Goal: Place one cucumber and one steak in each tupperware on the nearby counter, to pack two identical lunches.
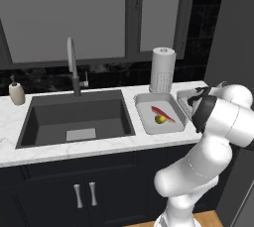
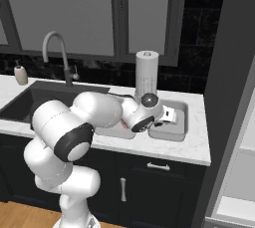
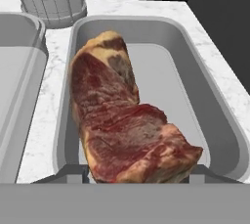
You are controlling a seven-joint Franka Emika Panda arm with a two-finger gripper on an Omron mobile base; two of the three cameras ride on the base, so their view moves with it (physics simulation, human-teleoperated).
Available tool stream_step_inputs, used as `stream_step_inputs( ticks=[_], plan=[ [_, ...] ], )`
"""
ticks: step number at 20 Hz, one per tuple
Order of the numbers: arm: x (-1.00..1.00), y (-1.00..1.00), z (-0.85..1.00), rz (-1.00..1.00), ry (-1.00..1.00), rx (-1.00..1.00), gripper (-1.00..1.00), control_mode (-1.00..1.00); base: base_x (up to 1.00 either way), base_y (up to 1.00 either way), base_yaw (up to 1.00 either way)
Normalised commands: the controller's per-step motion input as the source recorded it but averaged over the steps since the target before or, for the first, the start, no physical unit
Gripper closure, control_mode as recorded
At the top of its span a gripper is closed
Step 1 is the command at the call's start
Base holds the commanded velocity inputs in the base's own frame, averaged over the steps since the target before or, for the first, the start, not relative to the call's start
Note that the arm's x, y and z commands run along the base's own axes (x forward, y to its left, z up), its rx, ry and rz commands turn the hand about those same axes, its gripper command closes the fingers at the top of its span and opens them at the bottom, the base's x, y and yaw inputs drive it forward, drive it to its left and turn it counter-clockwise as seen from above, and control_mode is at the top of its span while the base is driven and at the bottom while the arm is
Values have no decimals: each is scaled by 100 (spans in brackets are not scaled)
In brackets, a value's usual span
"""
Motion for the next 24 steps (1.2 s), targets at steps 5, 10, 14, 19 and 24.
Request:
stream_step_inputs(
  ticks=[5, 10, 14, 19, 24],
  plan=[
    [5, -16, -10, 2, 0, 0, -100, -100, 0, 0, 0],
    [13, -10, -6, 1, 0, 0, -100, -100, 0, 0, 0],
    [11, -13, -1, 0, 0, 0, -100, -100, 0, 0, 0],
    [3, -3, 0, 0, 1, 0, -100, -100, 0, 0, 0],
    [-1, 0, 32, 0, 0, 0, -100, -100, 0, 0, 0]
  ],
)
